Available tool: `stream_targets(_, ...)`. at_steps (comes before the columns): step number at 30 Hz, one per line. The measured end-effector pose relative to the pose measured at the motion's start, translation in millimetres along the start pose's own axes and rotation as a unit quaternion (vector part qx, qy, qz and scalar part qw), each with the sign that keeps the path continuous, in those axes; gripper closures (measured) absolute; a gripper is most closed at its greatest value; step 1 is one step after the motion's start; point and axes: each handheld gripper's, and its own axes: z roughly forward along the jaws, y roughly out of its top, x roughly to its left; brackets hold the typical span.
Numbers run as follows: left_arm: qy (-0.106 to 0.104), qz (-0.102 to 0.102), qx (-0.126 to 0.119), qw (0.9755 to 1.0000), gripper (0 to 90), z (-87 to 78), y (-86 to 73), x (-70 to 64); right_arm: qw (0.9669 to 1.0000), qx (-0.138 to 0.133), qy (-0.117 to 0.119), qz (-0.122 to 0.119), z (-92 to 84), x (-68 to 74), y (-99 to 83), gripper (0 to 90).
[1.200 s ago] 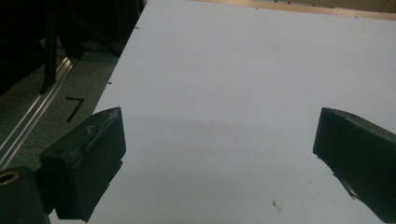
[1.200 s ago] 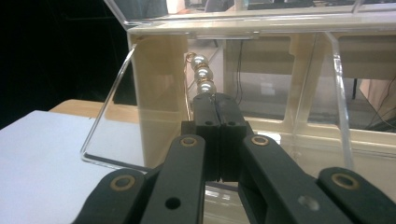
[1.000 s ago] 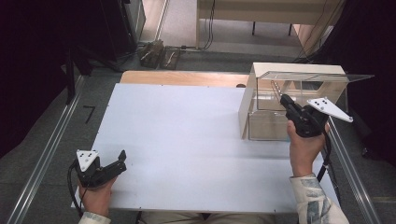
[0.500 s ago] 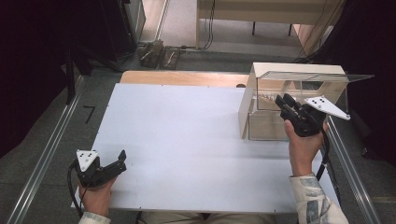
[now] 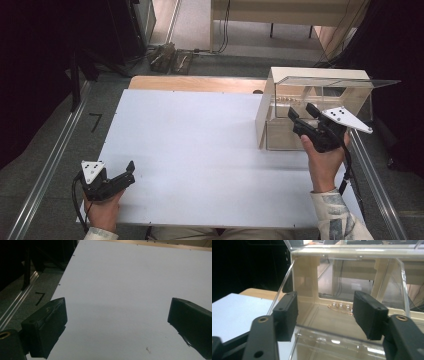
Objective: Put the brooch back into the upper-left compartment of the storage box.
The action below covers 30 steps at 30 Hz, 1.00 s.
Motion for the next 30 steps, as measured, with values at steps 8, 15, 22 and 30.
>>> stream_targets(8,0.000,0.001,0.000,1.0000,1.7,0.0,0.2,-0.6,1.0000,-0.005,0.001,-0.008,-14.4,1.6,-4.4,23.0)
stream_targets(15,-0.001,0.001,0.000,1.0000,1.6,-1.1,0.0,0.0,0.9999,-0.003,0.001,-0.016,-18.3,11.0,-11.7,16.7)
stream_targets(22,-0.001,0.001,0.000,1.0000,1.7,-1.1,0.1,0.3,0.9996,-0.007,-0.001,-0.025,-30.6,15.4,-23.3,13.2)
stream_targets(30,0.000,0.001,-0.001,1.0000,1.7,-0.3,-0.1,-0.8,0.9995,0.006,-0.016,-0.025,-42.6,5.7,-42.5,12.5)
